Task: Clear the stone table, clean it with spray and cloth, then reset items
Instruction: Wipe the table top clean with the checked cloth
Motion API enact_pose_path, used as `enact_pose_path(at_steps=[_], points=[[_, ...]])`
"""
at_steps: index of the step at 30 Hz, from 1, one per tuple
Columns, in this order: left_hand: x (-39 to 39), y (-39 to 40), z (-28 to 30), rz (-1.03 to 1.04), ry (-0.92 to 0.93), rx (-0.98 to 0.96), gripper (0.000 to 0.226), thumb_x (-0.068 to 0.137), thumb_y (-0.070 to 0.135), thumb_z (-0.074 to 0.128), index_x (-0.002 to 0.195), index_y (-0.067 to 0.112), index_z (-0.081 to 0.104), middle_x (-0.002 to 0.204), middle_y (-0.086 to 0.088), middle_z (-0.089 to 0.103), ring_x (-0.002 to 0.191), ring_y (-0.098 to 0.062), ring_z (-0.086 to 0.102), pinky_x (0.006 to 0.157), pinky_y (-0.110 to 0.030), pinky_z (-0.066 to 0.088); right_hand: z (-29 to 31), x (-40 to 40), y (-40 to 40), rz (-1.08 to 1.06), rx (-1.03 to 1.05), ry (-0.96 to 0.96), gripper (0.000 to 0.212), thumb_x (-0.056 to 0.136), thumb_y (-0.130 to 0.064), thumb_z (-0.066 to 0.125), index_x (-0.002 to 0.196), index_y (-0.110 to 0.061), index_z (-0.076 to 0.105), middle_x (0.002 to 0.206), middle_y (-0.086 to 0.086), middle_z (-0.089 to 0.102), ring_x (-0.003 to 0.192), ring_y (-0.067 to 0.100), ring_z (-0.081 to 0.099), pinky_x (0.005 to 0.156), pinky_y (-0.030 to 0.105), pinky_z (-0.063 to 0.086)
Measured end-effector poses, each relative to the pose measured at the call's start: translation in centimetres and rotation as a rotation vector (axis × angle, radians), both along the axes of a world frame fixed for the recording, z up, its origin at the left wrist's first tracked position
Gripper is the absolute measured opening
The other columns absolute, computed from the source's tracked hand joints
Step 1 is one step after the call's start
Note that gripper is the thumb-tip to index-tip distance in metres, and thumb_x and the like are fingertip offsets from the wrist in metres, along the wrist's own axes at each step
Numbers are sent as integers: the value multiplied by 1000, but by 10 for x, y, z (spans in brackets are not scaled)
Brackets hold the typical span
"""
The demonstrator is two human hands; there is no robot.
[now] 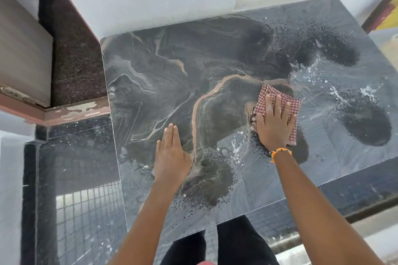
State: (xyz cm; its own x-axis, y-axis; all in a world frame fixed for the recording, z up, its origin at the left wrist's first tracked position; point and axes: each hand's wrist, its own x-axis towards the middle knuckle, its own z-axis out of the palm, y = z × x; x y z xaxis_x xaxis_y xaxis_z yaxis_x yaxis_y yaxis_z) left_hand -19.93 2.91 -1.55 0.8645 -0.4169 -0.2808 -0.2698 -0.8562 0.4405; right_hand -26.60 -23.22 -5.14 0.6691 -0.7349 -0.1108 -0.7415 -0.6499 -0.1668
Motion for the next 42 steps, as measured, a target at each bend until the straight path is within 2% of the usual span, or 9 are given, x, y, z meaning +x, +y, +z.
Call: enact_pose_path(at_steps=[5,10,14,19,24,28,34,37,42], points=[[3,-4,3,87,46,-75,62,93,12,40,147,10,11,157,-3,12,144,-18,11,118,-37,12,3,29,76,183,44,27,61,96,-39,31,150,-33,2,161,5,5,146,38,3,115,59,4],[3,-14,4,212,6,-156,55,93,8,39,144,8,22,152,-8,26,140,-22,24,115,-42,22,4,44,120,653,105,-7,56,94,-44,31,147,-38,15,160,3,9,146,37,6,116,60,7],[-2,-44,2,216,-72,-152,52,92,7,39,142,7,28,148,-11,33,137,-26,27,116,-45,17,0,21,76,937,63,-36,52,94,-43,35,145,-40,25,158,-2,20,146,31,15,118,52,6],[-14,-116,-1,88,-61,-154,54,94,23,42,144,10,25,152,-7,28,141,-21,20,117,-37,7,1,-4,-28,850,49,-12,55,90,-42,35,144,-42,25,158,-7,20,147,25,15,119,47,7],[-28,-200,-5,-90,-50,-96,65,92,29,49,146,12,16,156,-2,14,145,-18,5,115,-31,-1,1,-31,-161,604,29,53,55,90,-42,31,144,-41,24,158,-5,21,146,27,15,119,48,8],[-33,-249,-9,-84,-60,-24,63,95,34,41,147,13,13,157,-2,12,145,-19,4,117,-34,2,1,-53,-252,343,8,28,56,89,-42,31,145,-40,25,157,-3,24,145,29,19,117,50,13],[-35,-273,-7,58,-64,-1,53,97,31,35,145,11,23,153,-5,26,141,-21,21,116,-37,17,-2,-48,-232,-164,35,-78,58,90,-37,36,147,-29,26,158,7,21,144,39,17,114,60,12],[-31,-273,-3,118,-56,-69,48,97,29,35,141,10,34,148,-7,37,137,-22,30,113,-35,23,-1,-29,-170,-19,51,-67,60,93,-36,36,149,-28,18,159,9,16,144,41,15,113,62,11],[-20,-273,2,242,-103,-103,45,98,25,33,139,7,37,145,-12,40,136,-25,32,113,-40,25,2,7,-112,618,93,-56,57,92,-40,32,148,-31,21,158,2,20,145,36,16,113,59,14]])
